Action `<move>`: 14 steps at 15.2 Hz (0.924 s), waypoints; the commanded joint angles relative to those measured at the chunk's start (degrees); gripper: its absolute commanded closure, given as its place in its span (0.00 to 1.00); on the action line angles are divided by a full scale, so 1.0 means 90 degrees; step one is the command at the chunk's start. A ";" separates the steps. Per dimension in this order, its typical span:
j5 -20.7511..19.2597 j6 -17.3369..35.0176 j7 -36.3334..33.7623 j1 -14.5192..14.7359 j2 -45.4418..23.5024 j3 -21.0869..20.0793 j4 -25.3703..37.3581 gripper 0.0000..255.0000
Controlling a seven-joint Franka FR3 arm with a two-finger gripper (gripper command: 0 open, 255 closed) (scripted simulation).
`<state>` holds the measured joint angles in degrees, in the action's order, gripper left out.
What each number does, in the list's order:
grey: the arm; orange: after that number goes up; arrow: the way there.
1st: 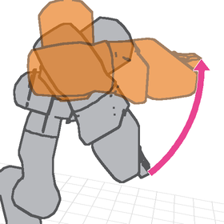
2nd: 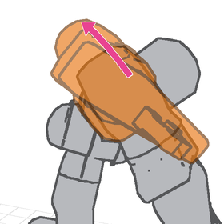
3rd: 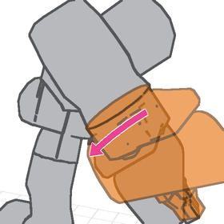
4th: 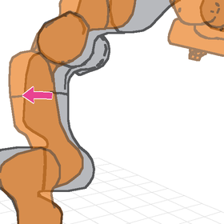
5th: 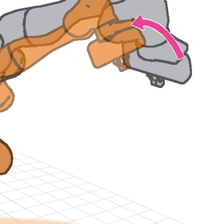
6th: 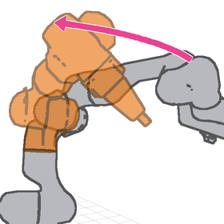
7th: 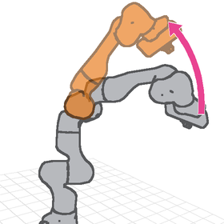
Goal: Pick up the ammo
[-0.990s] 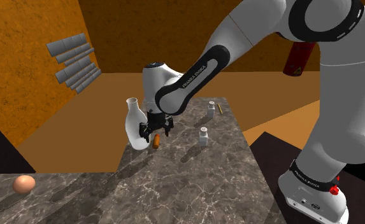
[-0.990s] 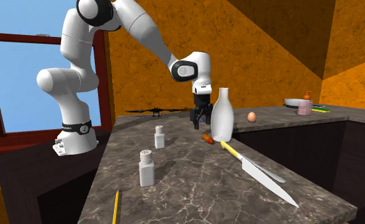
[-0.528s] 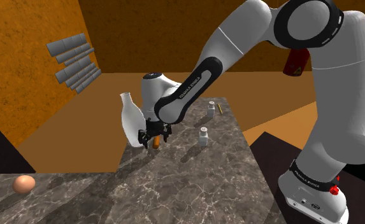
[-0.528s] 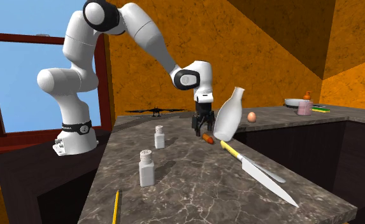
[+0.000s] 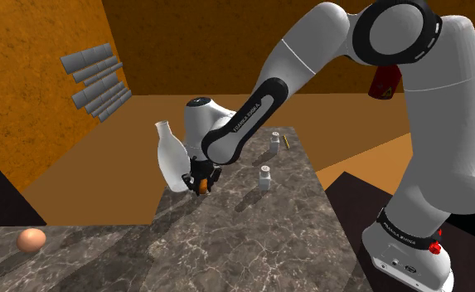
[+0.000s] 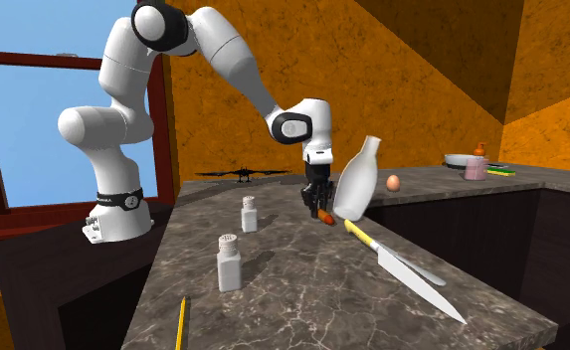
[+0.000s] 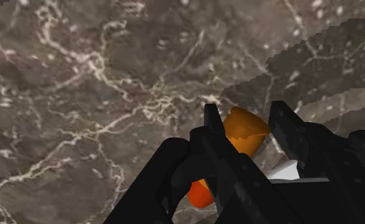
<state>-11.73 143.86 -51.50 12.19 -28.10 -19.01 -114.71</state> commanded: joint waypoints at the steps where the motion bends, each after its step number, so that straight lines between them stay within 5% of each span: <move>1: -0.0001 -0.0001 0.0000 -0.0003 -0.0004 0.0006 -0.0006 1.00; 14: 0.0308 -0.0653 0.0188 -0.0159 0.0618 -0.0204 0.0049 1.00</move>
<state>-9.27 138.84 -50.00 10.87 -23.05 -20.66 -114.62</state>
